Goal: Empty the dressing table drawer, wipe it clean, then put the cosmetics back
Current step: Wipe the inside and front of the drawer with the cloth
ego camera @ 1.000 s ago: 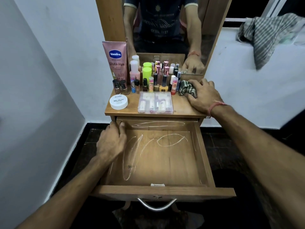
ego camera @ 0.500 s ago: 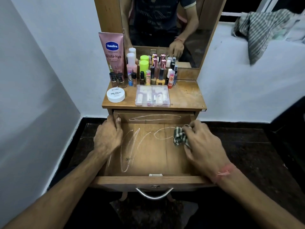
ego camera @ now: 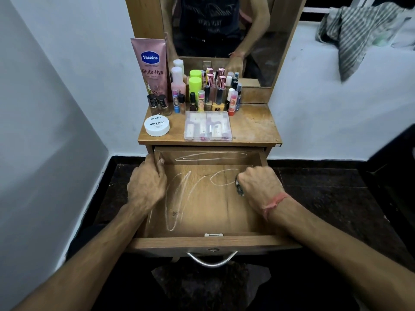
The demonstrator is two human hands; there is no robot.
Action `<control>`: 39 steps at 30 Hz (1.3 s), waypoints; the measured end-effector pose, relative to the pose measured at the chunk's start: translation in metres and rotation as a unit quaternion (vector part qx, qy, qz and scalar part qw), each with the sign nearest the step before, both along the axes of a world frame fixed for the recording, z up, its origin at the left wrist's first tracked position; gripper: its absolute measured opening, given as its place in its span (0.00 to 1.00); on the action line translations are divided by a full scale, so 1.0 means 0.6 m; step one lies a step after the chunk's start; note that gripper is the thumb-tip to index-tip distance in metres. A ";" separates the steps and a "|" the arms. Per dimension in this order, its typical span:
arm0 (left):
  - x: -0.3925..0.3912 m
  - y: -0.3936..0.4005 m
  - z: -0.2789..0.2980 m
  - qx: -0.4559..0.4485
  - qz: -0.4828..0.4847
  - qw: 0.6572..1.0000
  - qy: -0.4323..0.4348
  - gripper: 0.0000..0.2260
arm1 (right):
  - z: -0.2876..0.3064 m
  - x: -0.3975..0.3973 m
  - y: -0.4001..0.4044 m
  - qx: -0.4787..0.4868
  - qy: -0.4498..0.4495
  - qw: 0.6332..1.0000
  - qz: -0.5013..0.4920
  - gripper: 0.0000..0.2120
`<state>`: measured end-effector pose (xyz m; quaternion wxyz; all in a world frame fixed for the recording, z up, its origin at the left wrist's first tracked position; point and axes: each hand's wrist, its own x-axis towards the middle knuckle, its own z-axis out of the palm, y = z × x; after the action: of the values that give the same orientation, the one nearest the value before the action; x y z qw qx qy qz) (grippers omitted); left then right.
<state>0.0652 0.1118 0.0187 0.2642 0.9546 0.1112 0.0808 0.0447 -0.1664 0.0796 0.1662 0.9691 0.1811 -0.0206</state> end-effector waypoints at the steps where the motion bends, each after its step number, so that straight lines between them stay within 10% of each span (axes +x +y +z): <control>1: 0.000 0.000 -0.001 0.001 0.001 1.000 0.000 0.21 | -0.003 -0.009 0.002 -0.004 0.011 1.000 0.013 0.08; 20: -0.003 -0.011 0.005 -0.010 0.006 1.000 0.007 0.20 | 0.016 0.037 0.020 0.037 -0.026 0.999 0.008 0.10; 25: -0.003 -0.009 0.004 -0.013 0.002 1.000 0.006 0.20 | -0.178 0.077 -0.072 -0.006 0.039 0.999 0.035 0.08; 30: -0.004 -0.010 0.004 -0.023 0.005 1.000 0.010 0.21 | 0.015 0.042 0.020 0.007 -0.025 0.998 0.054 0.06; 35: -0.005 -0.009 0.006 -0.021 0.008 1.000 0.017 0.21 | -0.270 0.121 -0.098 0.051 0.040 0.995 0.074 0.15; 39: -0.007 -0.012 0.011 -0.027 0.009 0.999 0.022 0.21 | -0.058 0.045 -0.017 0.094 0.031 0.992 0.073 0.15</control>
<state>0.0612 0.1047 0.0252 0.2866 0.9476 0.1282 0.0592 0.0718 -0.1763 0.0451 0.0694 0.9635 0.2578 -0.0210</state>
